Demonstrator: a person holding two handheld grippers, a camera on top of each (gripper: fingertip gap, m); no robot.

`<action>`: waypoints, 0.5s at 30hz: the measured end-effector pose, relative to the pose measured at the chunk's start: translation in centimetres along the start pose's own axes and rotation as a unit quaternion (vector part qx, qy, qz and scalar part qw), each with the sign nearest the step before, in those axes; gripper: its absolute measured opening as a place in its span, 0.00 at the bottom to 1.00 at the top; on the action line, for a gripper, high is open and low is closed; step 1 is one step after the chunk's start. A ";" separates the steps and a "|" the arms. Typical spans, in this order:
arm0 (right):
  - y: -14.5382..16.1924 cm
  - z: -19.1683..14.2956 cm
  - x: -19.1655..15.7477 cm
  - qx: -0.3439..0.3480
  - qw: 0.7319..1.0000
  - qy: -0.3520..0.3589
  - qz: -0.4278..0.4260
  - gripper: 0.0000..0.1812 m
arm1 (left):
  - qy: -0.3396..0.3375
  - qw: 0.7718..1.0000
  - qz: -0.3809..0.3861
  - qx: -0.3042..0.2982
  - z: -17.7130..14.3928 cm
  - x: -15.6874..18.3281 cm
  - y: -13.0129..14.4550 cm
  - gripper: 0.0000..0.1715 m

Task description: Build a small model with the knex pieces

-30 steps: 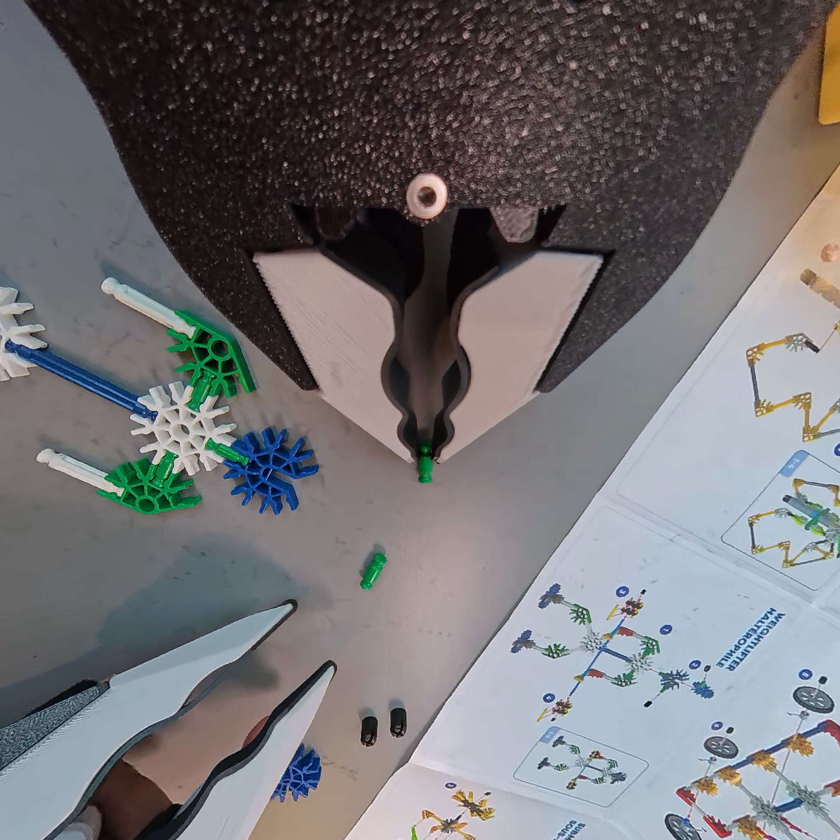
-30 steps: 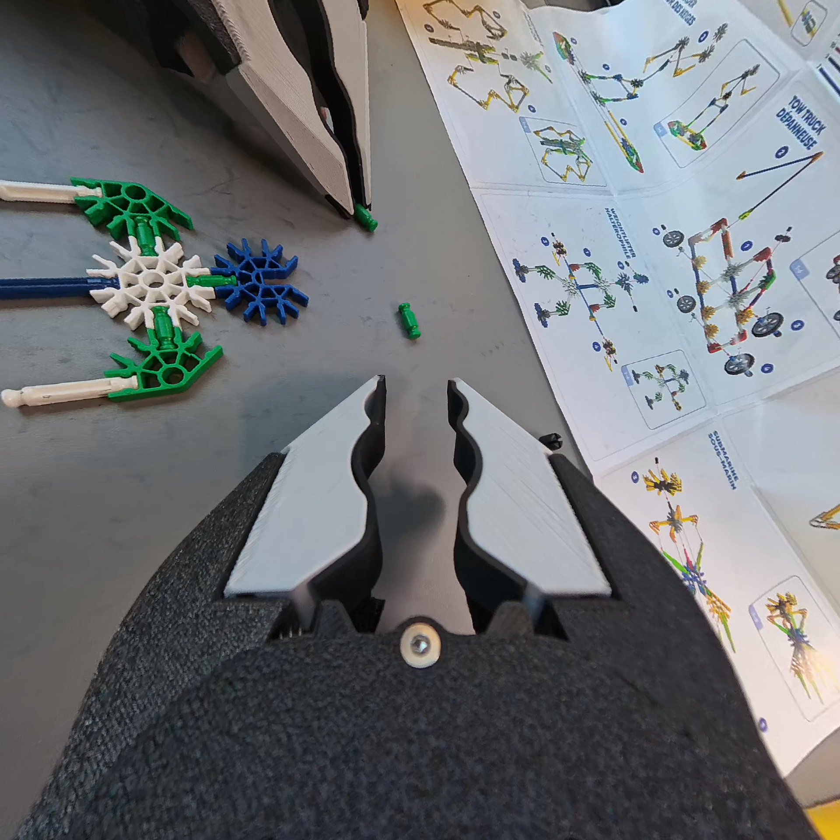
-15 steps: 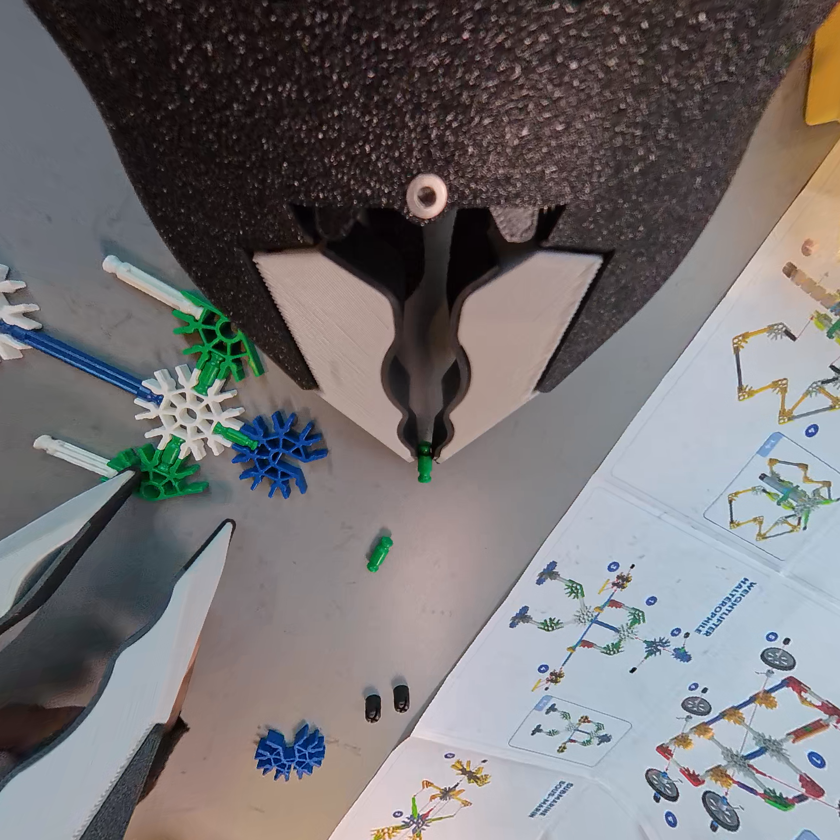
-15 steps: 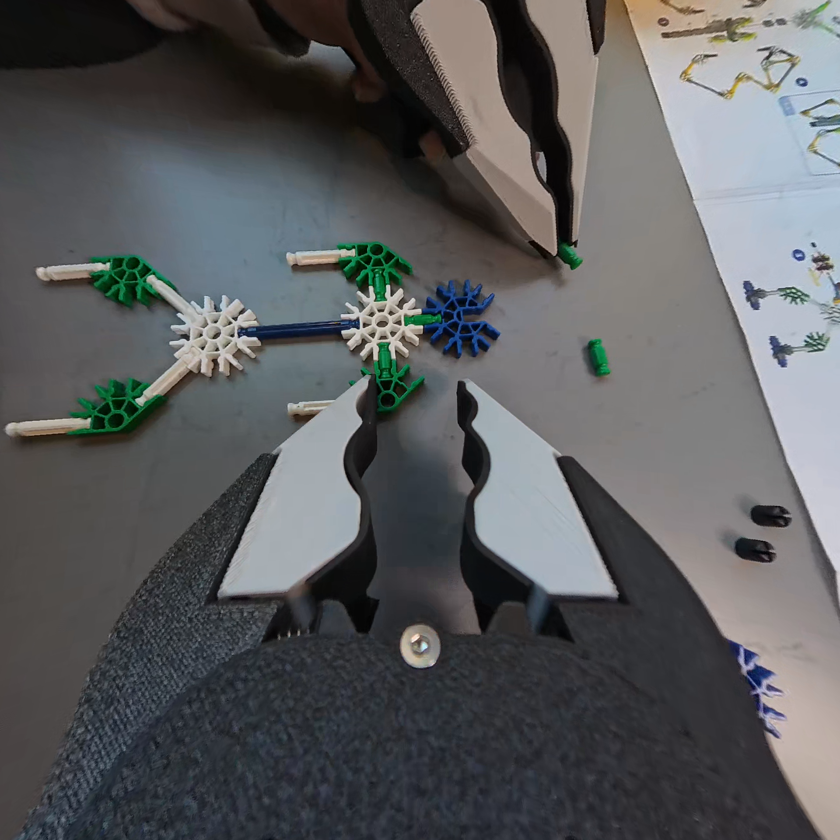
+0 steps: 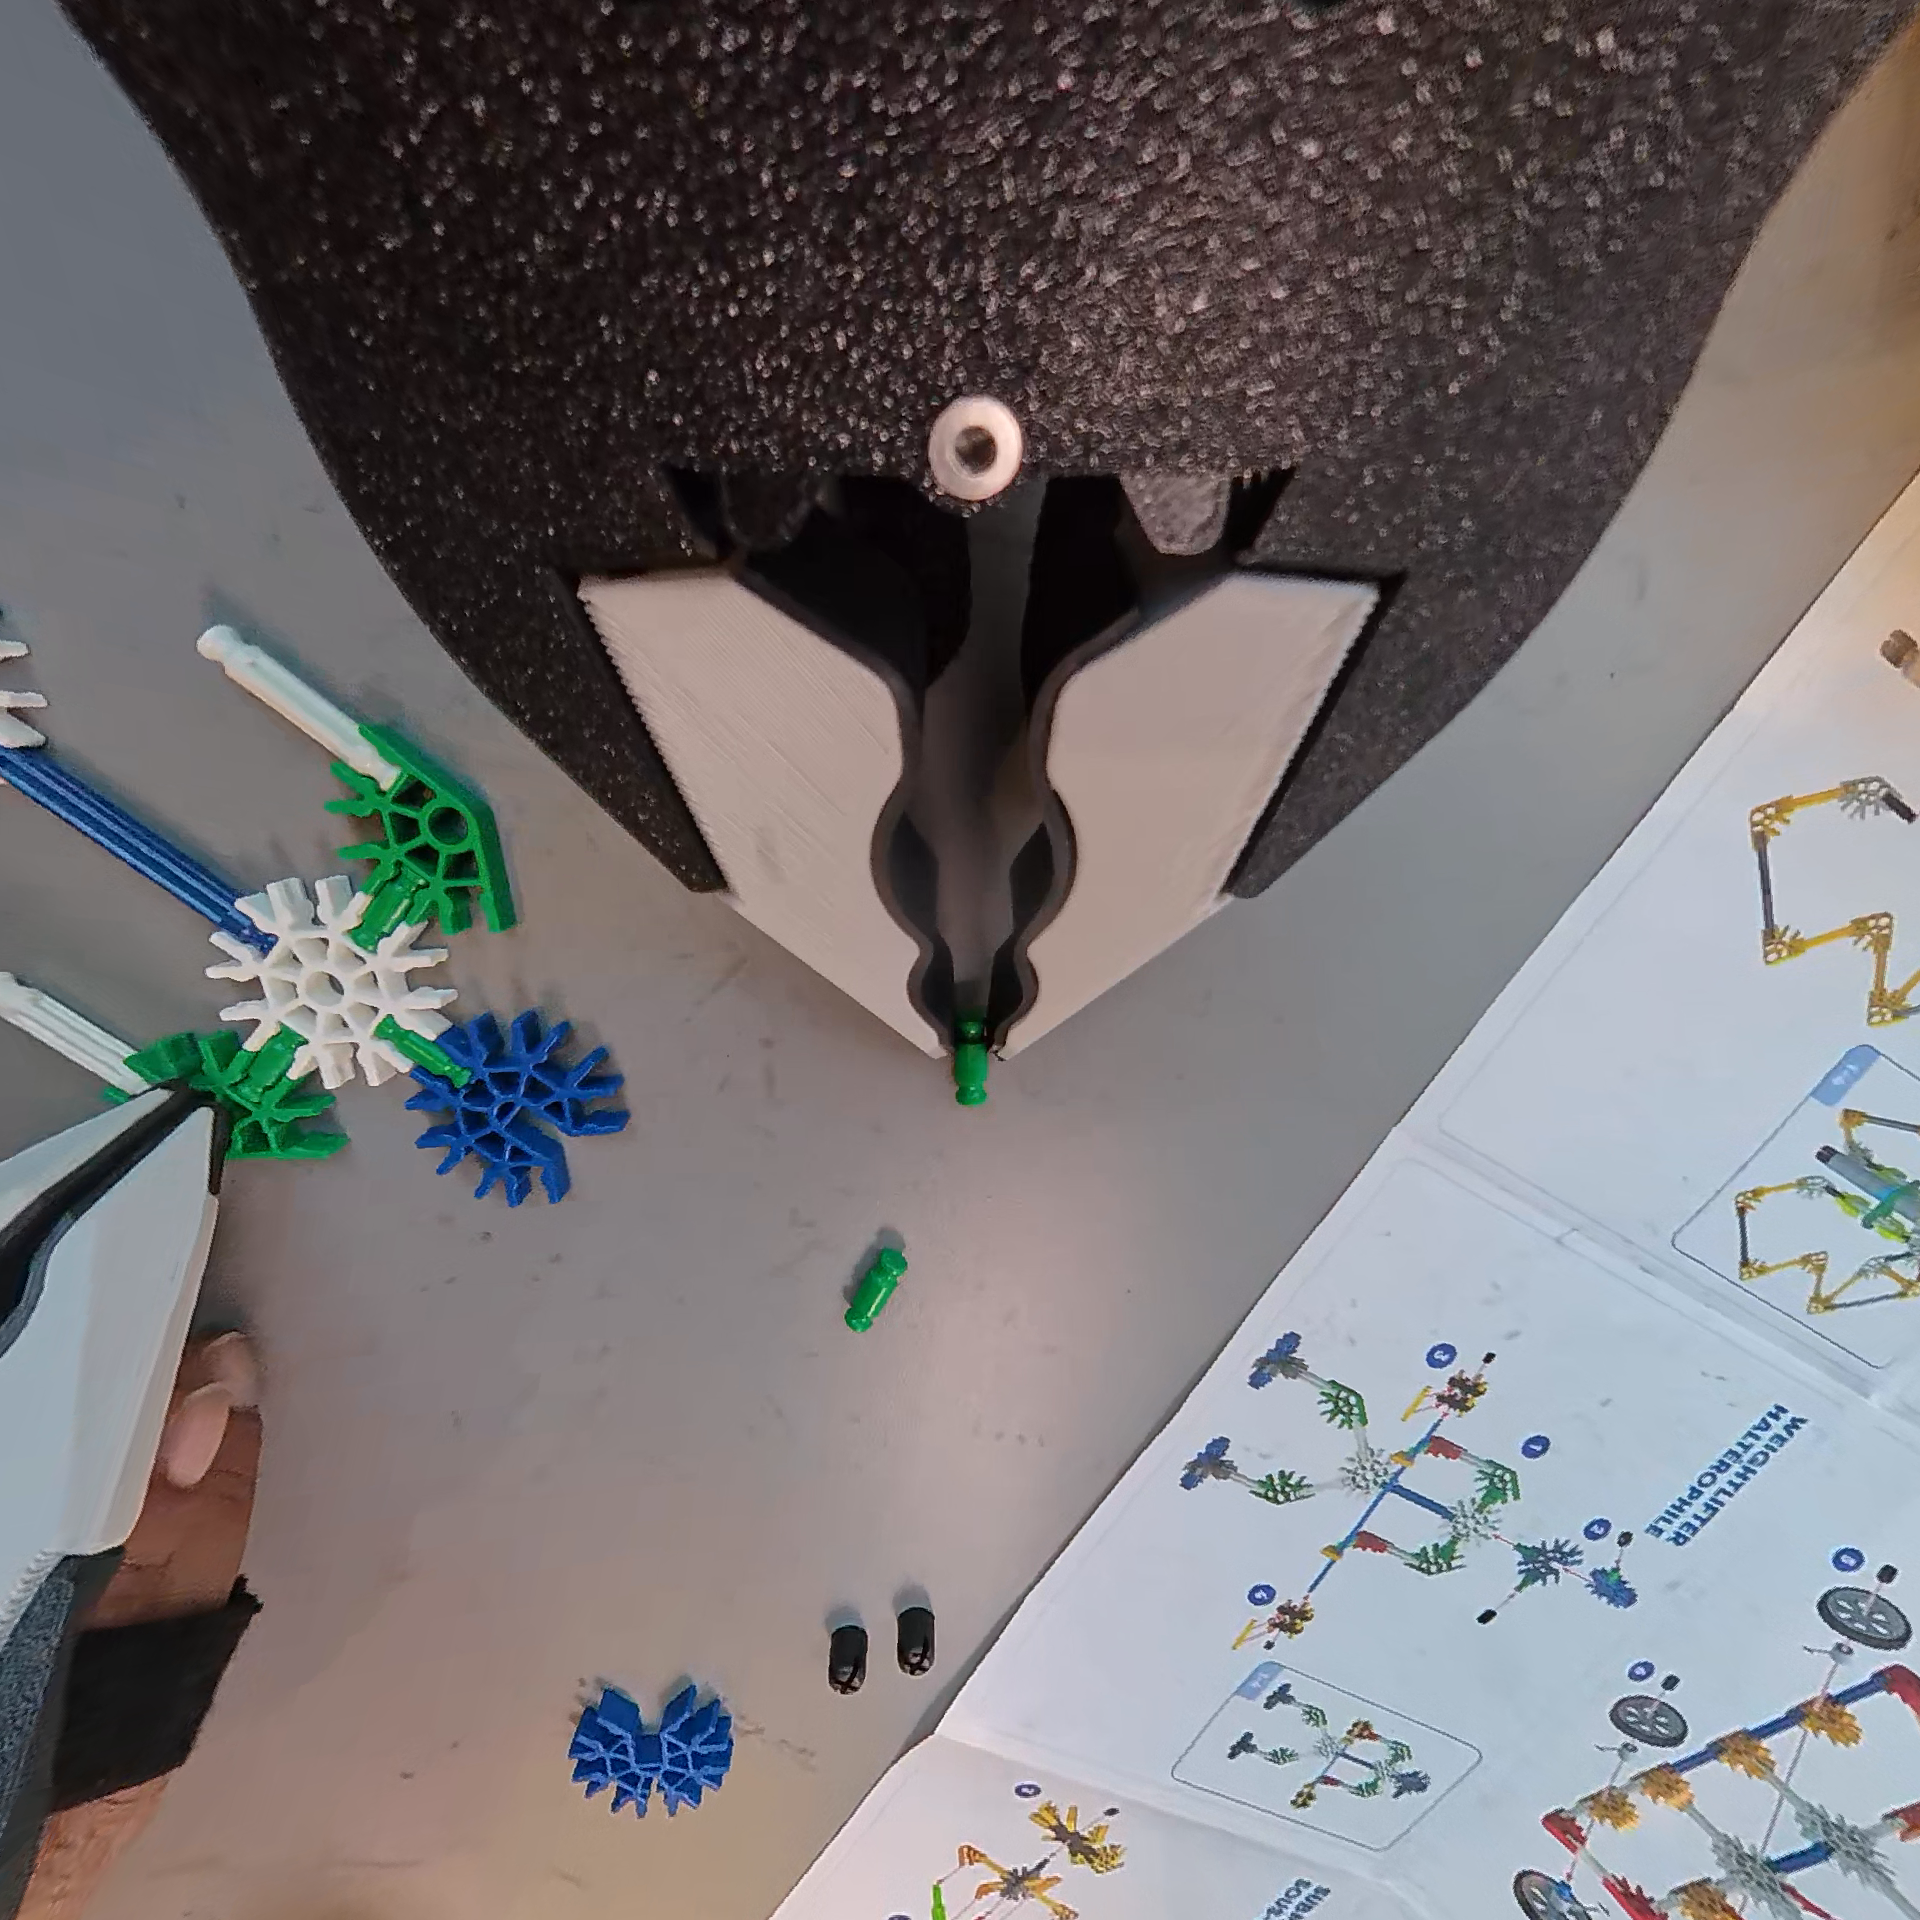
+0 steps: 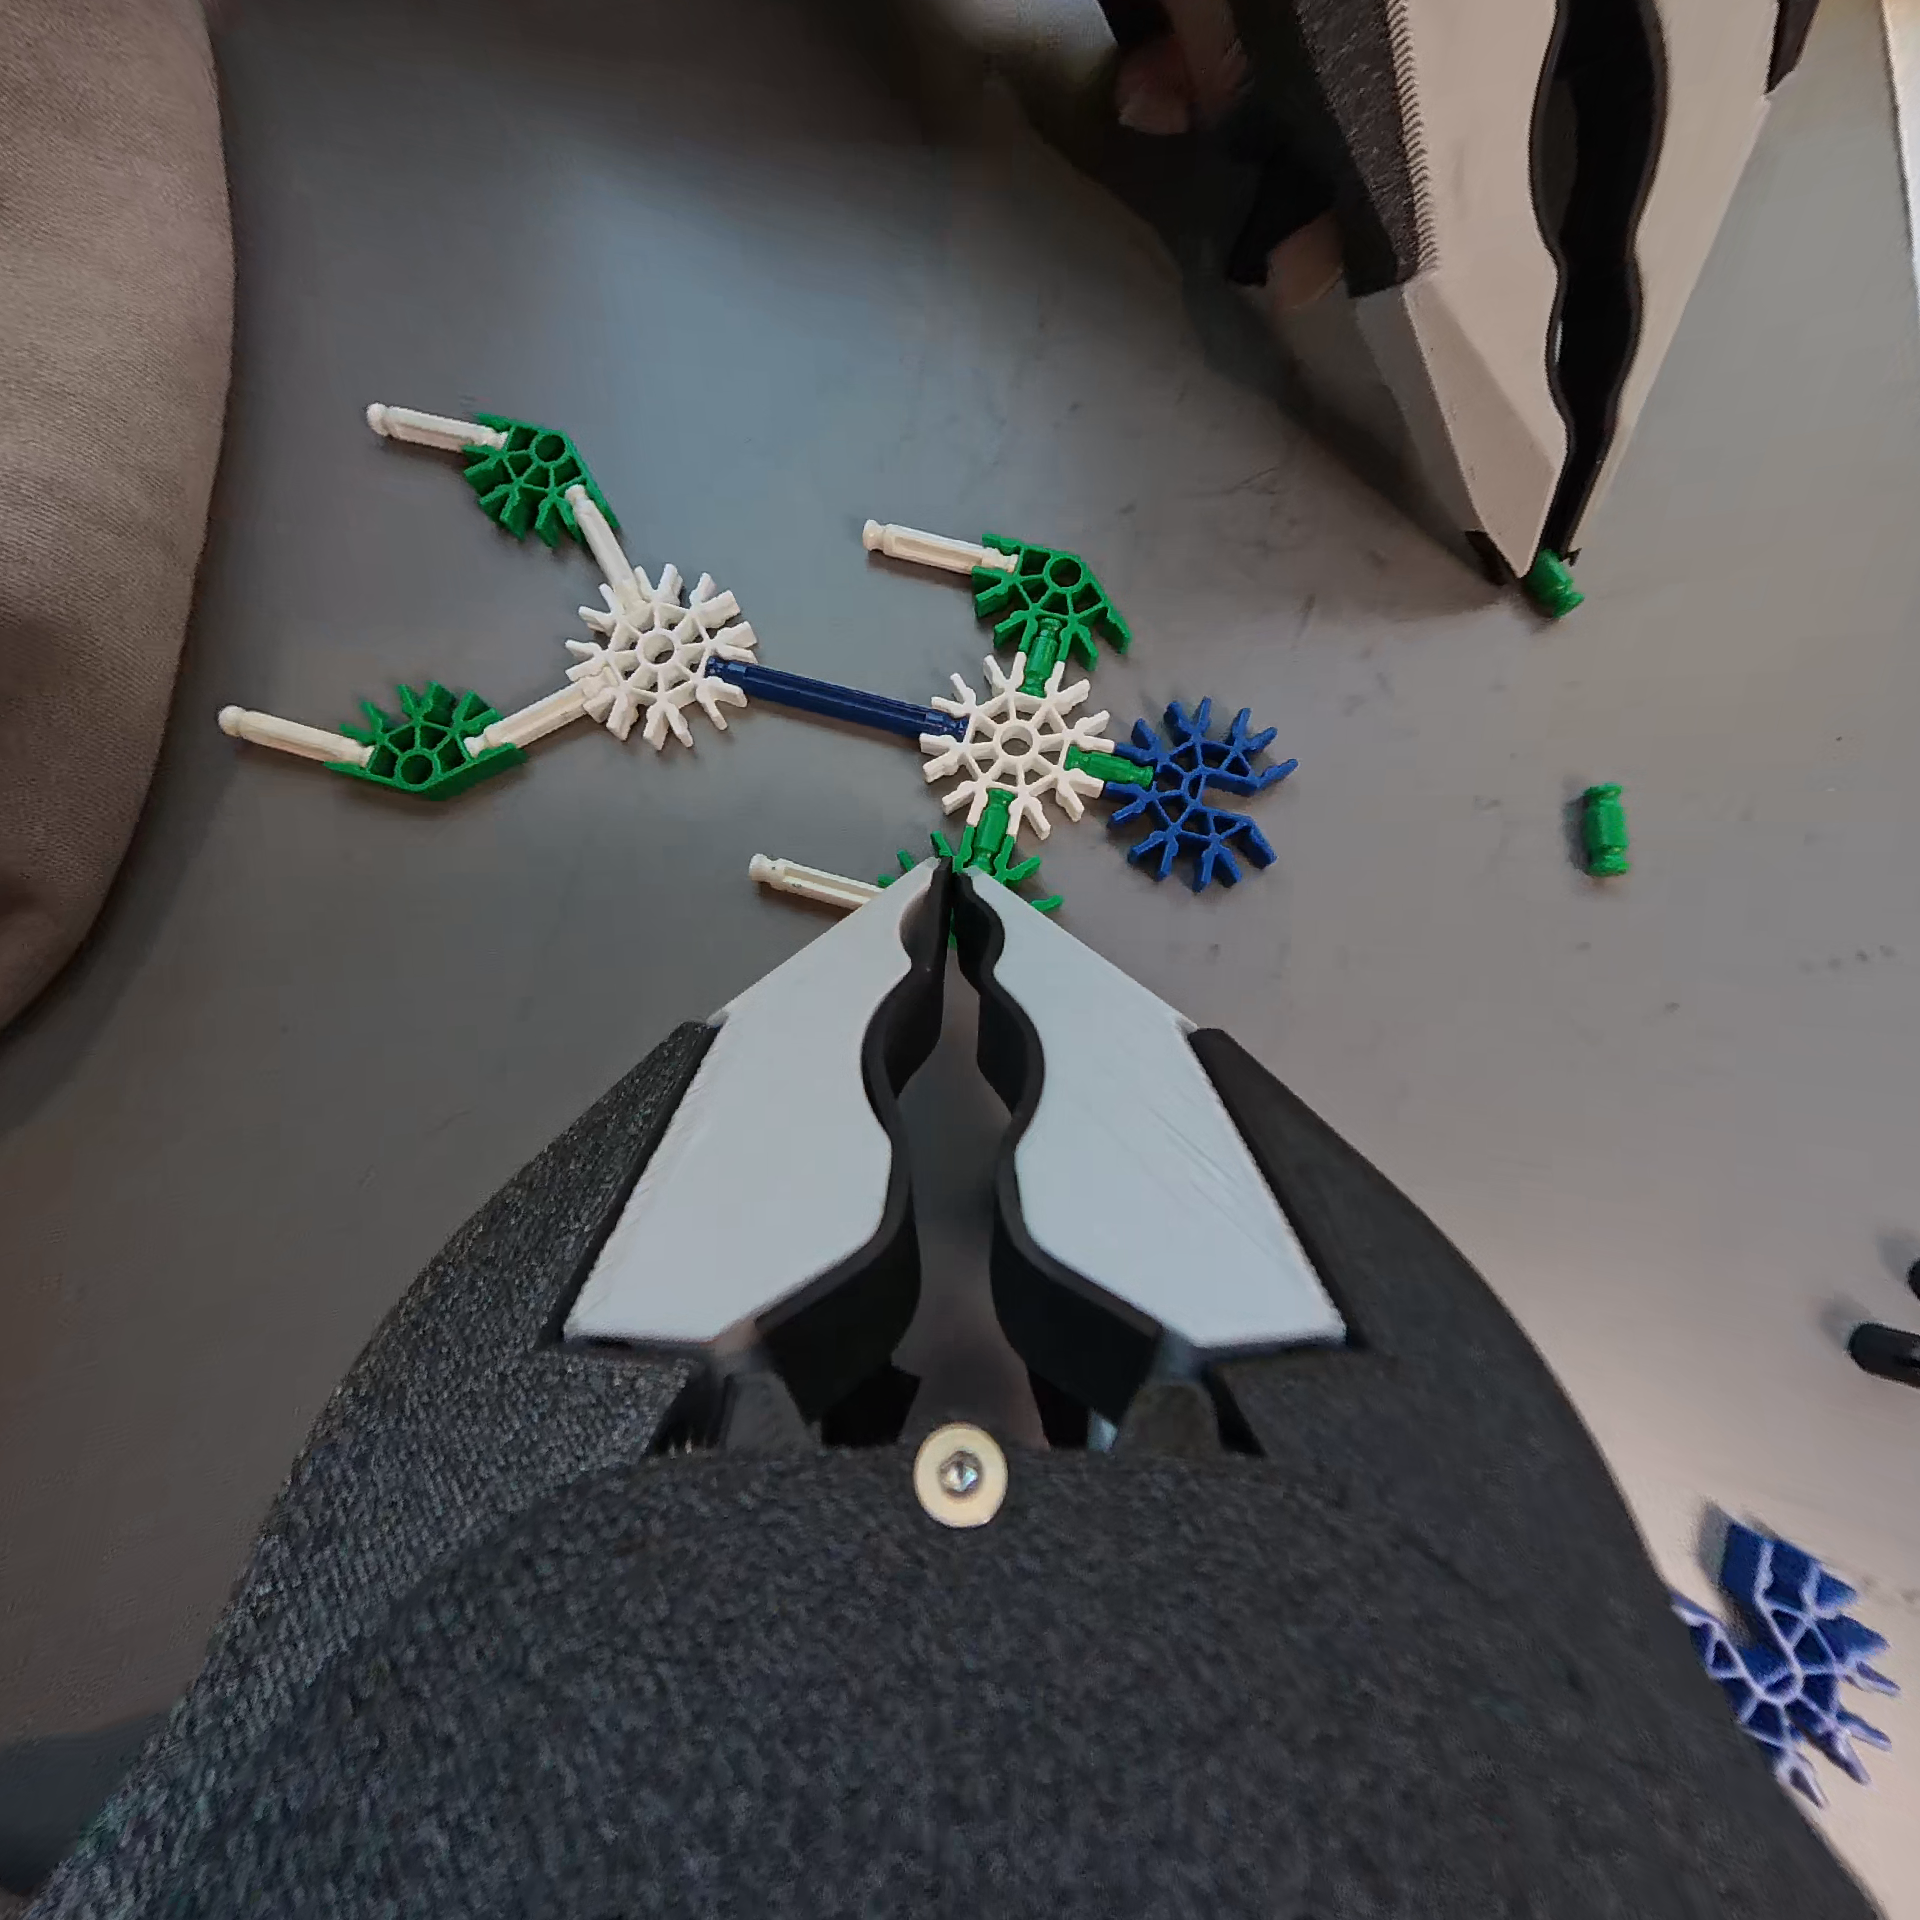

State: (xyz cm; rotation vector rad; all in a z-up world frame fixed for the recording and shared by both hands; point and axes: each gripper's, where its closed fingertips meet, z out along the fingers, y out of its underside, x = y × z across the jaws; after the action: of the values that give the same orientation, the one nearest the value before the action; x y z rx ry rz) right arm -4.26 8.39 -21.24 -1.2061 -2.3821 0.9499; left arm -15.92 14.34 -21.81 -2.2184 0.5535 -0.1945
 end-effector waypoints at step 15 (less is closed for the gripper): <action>1.6 -7.0 8.2 0.043 0.975 0.199 0.089 0.13 | -0.008 1.000 0.005 0.000 -0.1 0.1 0.1 0.03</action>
State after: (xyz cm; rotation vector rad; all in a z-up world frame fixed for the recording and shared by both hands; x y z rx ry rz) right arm -4.52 18.58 -17.42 -1.4399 -1.9288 0.7652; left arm -15.92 14.17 -21.81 -2.2152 0.5557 -0.1726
